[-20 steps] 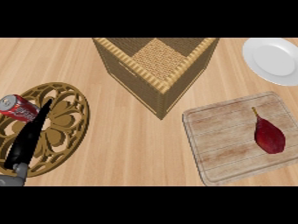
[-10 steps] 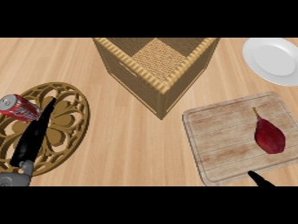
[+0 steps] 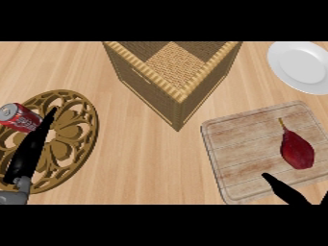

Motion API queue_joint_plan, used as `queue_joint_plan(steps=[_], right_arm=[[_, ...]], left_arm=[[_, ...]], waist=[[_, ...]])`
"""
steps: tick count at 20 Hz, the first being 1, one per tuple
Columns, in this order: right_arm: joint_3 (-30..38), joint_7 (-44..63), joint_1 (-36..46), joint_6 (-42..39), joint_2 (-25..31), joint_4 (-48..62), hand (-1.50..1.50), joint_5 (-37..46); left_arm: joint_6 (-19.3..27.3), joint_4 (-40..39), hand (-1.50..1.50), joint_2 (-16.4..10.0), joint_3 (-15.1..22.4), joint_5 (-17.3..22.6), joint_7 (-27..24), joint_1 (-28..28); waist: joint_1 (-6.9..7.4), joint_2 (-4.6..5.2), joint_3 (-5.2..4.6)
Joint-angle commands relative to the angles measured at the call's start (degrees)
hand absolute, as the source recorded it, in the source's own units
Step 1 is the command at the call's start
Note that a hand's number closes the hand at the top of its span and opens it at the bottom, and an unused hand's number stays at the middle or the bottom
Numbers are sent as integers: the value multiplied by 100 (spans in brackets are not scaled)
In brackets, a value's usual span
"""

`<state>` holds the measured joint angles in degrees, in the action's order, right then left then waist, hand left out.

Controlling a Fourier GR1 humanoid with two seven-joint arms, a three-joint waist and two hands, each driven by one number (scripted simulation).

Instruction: Pick the pear from the cutting board and place it in the basket

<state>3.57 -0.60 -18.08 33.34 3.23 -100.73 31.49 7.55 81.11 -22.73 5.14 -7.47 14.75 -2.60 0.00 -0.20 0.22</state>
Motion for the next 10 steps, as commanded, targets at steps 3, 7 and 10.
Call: queue_joint_plan(steps=[3, 7, 10], right_arm=[[188, -130, 516, 26, 8, 627, -150, -84], [334, -31, 834, 153, -56, 1075, -150, -42], [504, 282, 865, -59, 176, 963, -150, 2]], left_arm=[[-181, -461, 0, 200, -192, -101, -324, 159], [-357, -89, 0, 114, -367, -204, -116, 187], [-395, 217, 0, 244, -270, -246, -25, 469]], waist=[[-4, 22, -22], [6, 20, -22], [19, 16, -22]])
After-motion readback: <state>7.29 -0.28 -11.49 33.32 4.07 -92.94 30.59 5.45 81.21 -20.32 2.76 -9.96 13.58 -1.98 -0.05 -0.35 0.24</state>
